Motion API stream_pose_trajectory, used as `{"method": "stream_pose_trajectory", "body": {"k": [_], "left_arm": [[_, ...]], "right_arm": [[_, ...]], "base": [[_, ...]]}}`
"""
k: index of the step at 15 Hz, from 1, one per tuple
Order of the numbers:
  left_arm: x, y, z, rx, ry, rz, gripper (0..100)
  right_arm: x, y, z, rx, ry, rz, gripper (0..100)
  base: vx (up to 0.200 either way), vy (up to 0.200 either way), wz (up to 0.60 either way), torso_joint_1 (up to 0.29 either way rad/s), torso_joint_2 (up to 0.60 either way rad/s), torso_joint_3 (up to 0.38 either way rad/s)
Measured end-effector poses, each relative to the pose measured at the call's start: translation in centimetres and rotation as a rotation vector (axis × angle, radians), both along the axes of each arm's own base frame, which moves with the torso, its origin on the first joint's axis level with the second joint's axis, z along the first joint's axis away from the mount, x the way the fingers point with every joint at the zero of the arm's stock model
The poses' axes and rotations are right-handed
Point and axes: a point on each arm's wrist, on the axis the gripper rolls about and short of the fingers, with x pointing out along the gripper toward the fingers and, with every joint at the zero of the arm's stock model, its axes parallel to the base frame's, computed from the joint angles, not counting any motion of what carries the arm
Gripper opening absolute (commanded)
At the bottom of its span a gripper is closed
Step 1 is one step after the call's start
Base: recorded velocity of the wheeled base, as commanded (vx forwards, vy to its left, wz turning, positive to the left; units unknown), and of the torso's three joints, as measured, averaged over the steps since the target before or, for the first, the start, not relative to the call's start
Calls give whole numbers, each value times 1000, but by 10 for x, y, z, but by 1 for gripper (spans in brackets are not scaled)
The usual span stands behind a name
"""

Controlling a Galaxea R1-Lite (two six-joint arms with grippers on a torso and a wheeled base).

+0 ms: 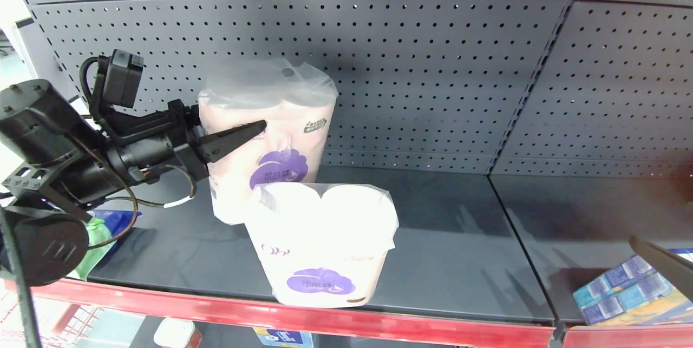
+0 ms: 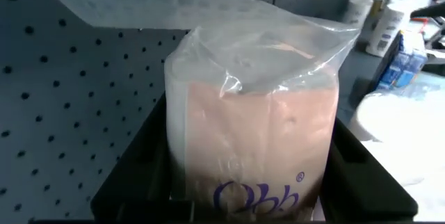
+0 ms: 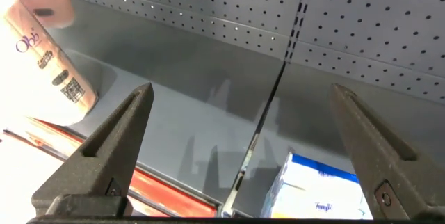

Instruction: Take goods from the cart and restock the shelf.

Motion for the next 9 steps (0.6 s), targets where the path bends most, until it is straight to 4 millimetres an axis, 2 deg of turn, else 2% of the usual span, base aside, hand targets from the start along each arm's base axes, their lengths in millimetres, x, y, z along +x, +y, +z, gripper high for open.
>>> {"method": "stream_pose_trajectory", "body": {"k": [4, 9], "left_arm": [[17, -3, -17, 6, 21, -26, 0], [32, -8, -28, 26, 38, -101, 0]], "right_arm": [[2, 1, 1, -1, 4, 9, 100], [2, 2, 1, -1, 3, 18, 100]], "base": [[0, 0, 0, 0, 0, 0], [0, 0, 0, 0, 0, 0]]}}
